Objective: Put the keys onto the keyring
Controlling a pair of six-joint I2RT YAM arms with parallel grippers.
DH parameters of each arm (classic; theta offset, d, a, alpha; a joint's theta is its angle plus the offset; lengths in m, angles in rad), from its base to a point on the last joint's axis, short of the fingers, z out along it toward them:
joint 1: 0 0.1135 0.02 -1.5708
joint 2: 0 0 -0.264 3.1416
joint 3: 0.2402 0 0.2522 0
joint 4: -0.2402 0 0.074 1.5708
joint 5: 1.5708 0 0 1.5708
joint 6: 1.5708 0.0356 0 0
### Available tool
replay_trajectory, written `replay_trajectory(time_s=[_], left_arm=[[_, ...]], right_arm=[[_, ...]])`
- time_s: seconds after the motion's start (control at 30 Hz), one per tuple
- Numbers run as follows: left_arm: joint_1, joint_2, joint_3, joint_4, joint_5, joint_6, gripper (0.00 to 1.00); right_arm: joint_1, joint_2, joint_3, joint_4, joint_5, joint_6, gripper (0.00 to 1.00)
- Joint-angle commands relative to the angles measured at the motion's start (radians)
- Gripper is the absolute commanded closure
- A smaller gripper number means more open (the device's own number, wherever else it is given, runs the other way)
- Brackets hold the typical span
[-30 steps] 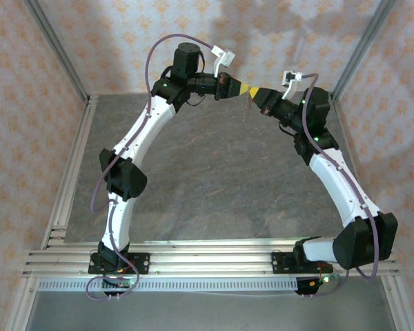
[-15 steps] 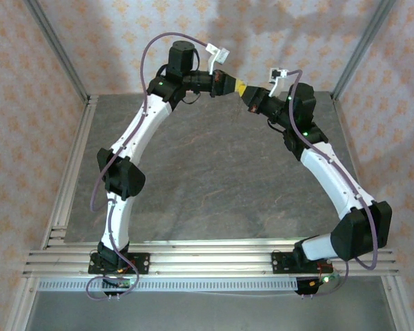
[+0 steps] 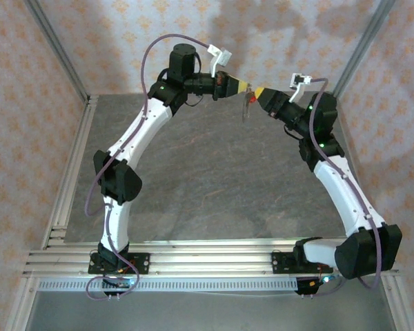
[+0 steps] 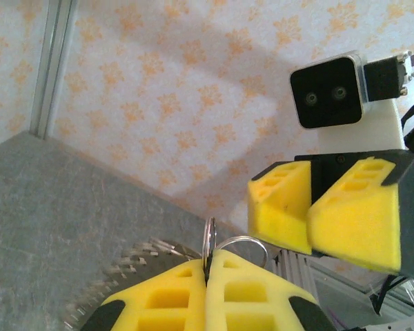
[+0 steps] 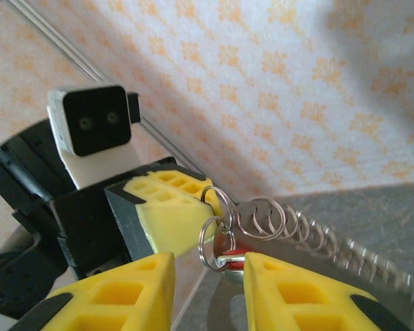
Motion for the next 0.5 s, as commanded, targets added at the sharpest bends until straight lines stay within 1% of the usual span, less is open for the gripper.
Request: replay_trajectory(time_s=[0.0, 0.2, 0.37, 0.47], left_arm=[[0.002, -0.076, -0.019, 0.124, 0.011, -0.018, 1.0], [0.003, -0.106, -0.074, 0.232, 0.018, -0.075, 1.0], [0.002, -0.123, -0.105, 0.288, 0.013, -0.11, 1.0], [0.001, -0.134, -0.124, 0.317, 0.011, -0.123, 1.0]], right_arm=[[-0.011, -0.022, 0.009, 0.073, -0.014, 0.035, 0.69], [-0.015, 0.037, 0.034, 0.171, -0.031, 0.11, 0.69], [-0.014, 0.082, 0.041, 0.251, -0.042, 0.173, 0.69], [-0.016, 0.11, 0.038, 0.331, -0.062, 0.233, 0.69]])
